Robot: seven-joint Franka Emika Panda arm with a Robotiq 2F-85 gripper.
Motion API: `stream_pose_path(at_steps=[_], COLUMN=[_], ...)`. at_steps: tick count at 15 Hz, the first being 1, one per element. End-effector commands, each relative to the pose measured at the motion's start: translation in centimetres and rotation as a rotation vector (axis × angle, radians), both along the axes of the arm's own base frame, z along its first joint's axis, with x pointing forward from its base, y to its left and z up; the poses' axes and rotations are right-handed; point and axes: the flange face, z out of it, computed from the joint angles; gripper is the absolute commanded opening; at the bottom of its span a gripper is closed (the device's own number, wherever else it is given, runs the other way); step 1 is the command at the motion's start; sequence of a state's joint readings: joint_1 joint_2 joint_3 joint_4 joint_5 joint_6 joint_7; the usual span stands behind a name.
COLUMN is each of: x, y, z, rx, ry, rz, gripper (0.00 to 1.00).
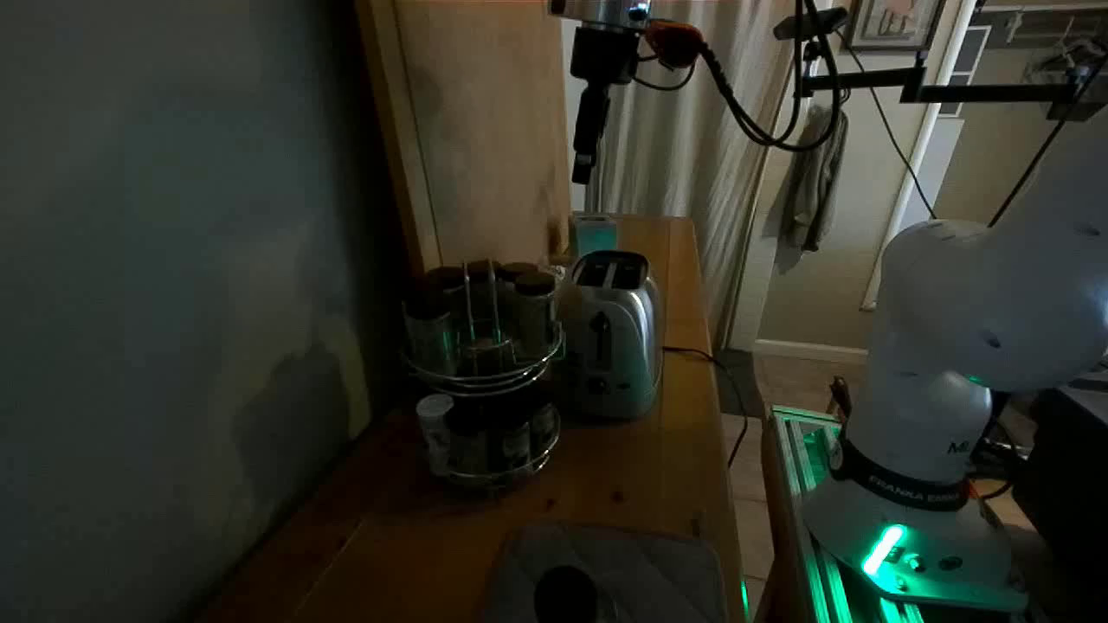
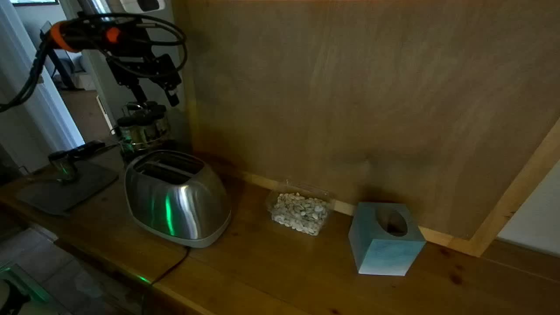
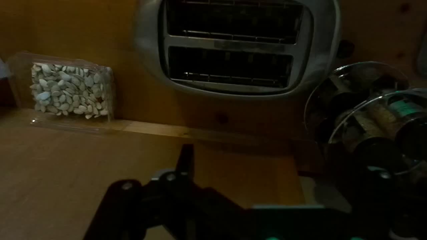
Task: Put the spice bottle on the spice rack
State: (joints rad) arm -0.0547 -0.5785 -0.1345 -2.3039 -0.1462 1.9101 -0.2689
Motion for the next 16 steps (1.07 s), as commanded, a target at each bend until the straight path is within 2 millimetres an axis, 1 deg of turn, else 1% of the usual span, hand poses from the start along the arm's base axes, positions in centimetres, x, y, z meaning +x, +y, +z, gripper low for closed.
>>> stream_pose_path(at_steps=[1, 3, 5, 7, 9, 10, 12, 14, 16], x=[0.0, 0.0, 0.7, 0.9, 0.8, 0.6, -0.2, -1.1, -2.0], y=[0.0, 0.0, 2.3, 5.9, 10.4, 12.9, 16.9, 20.4, 22.9], z=[0.1, 0.1, -0.2, -0.3, -0.5, -0.7, -1.4, -2.5, -3.6], rx=[0.0, 0.0, 0.011, 0.026, 0.064, 0.095, 0.143, 0.167, 0.192], ry=[0.001, 0.001, 0.016, 0.032, 0.056, 0.071, 0.111, 0.165, 0.219], rz=[0.0, 0.0, 0.052, 0.132, 0.233, 0.287, 0.375, 0.467, 0.556], gripper=[1.0, 1.0, 1.0, 1.0, 1.0, 1.0, 1.0, 1.0, 1.0])
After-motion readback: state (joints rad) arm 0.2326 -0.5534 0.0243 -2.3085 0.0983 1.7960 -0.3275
